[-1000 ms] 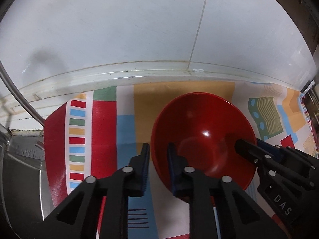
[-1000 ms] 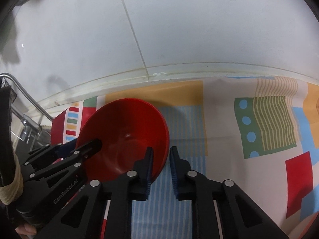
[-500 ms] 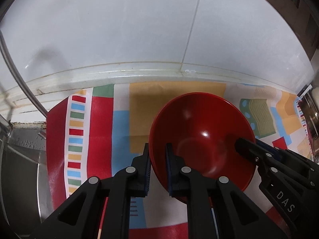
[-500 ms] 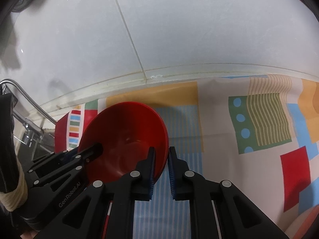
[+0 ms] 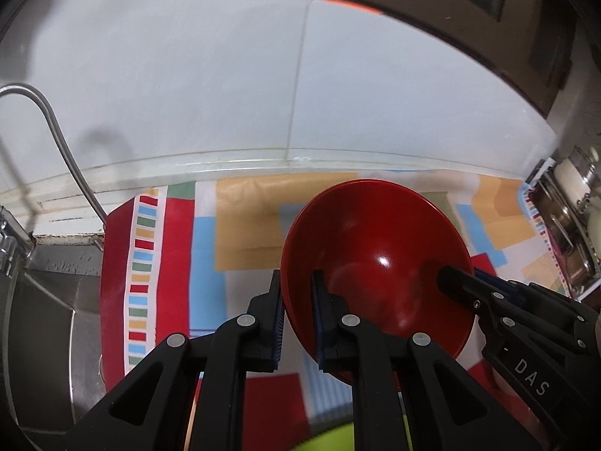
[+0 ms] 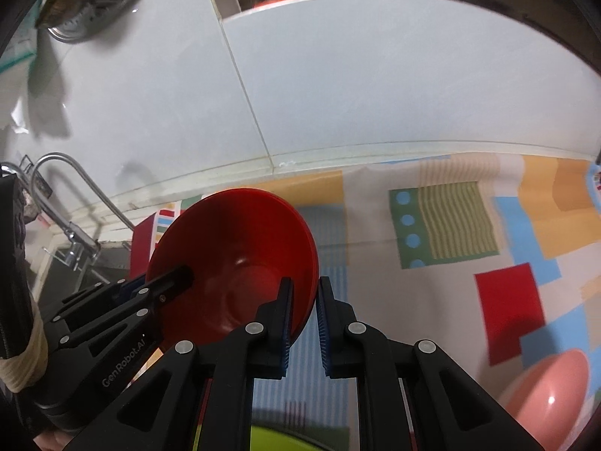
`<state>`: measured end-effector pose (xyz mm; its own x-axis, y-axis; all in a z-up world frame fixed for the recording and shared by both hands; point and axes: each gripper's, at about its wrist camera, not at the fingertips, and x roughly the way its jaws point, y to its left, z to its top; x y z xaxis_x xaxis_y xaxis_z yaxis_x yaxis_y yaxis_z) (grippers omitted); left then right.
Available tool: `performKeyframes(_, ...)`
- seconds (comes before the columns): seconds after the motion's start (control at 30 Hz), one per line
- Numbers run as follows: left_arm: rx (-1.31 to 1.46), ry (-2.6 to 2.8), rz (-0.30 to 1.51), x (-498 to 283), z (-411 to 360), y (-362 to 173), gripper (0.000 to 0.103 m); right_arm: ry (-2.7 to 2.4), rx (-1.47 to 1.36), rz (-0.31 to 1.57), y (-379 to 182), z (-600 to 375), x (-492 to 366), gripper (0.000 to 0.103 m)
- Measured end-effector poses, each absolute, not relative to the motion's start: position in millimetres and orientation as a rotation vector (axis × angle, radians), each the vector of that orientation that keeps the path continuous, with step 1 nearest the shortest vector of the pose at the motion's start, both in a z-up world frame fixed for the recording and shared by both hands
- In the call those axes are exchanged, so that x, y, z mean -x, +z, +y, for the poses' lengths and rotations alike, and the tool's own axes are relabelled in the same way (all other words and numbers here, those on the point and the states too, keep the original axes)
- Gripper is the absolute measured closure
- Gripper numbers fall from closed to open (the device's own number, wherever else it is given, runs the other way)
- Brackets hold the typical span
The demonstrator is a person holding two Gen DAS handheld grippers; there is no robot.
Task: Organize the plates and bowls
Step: 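Lift the red bowl with both grippers and lower it into the pink bowl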
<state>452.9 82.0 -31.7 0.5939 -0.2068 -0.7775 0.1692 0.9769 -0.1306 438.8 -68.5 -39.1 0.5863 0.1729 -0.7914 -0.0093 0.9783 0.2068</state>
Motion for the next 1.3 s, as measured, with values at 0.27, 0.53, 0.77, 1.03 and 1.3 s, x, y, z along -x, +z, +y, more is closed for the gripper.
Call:
performKeyframes(0.27, 0.008, -0.269, 0.881, -419, 48, -12, 0.088, 0.077, -0.198, 0.899, -14, -97, -395, 0.089)
performKeyframes(0.53, -0.029, -0.339, 0.851, -386, 4, 4, 0.088, 0.031, -0.226, 0.871, -5, -138, -353, 0.089)
performKeyframes(0.77, -0.034, -0.404, 0.837, -364, -37, 13, 0.088, -0.022, -0.237, 0.853, 2, -175, -320, 0.089)
performKeyframes(1.03, -0.047, -0.457, 0.84, -349, -82, 14, 0.088, -0.082, -0.248, 0.833, 11, -219, -291, 0.089)
performKeyframes(1.3, -0.07, -0.475, 0.879, -344, -116, 0, 0.088, -0.113, -0.261, 0.858, 0, -253, -278, 0.089)
